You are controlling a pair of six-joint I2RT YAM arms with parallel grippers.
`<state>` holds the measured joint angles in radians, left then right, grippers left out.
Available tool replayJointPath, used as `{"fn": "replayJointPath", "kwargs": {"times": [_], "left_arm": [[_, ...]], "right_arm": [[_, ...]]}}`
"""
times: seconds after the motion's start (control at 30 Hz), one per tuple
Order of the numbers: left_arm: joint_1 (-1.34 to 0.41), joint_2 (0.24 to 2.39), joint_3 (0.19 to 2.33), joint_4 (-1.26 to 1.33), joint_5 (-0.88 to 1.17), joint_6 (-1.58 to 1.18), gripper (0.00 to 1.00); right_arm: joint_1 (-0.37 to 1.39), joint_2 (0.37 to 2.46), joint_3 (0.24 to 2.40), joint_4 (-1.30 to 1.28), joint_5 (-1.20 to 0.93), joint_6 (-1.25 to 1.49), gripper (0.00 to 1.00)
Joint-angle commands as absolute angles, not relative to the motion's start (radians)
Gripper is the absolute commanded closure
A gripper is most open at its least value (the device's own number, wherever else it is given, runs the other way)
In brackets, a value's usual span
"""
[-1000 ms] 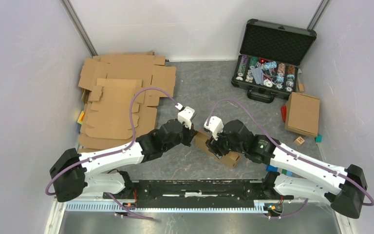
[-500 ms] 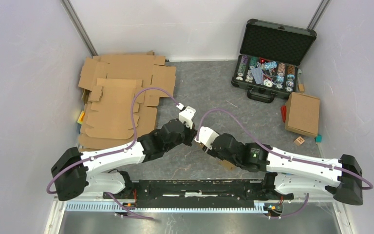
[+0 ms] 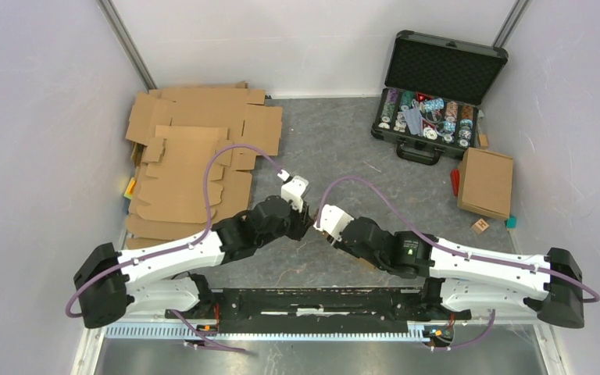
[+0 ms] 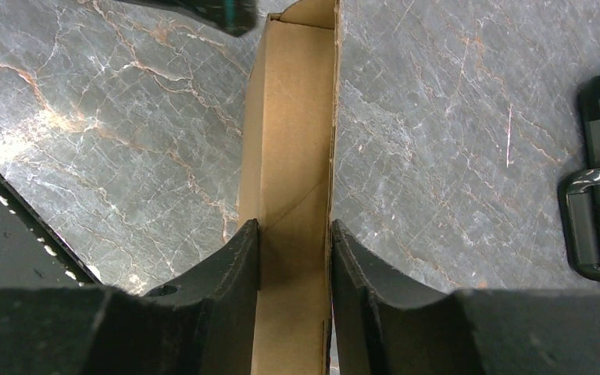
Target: Fold the paper box
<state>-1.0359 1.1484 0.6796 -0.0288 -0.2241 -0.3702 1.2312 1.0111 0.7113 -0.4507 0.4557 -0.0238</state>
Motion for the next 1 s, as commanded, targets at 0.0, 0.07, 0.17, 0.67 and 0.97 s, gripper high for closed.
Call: {"fn": "replayJointPath", "kwargs": {"times": [0.0,0.07,0.17,0.67,0.97], "left_arm": [[-1.04,1.064,0.652,-0.133,-0.21,-0.442,0.63],[-1.039,1.032,0.653,-0.142,-0.208,-0.46,0.6],[-1.025,1.009,0.678,-0.152,-0.217,-0.49,0.53],[-0.865,1.162,0.781,-0.011,-0.06,-0.613,0.18],[-0.862,1.239,0.777,-0.003,-0.024,-0.621,0.26]], "right_arm": [[1.232,0.994,0.686,-0.451,0.482,-0.009,0.67],[1.232,0.996,0.683,-0.451,0.479,-0.006,0.68],[1.232,0.994,0.681,-0.451,0.469,-0.005,0.68],[1.232,0.976,0.663,-0.441,0.443,-0.001,0.69],[1.232,0.996,0.665,-0.426,0.441,-0.002,0.69]]}}
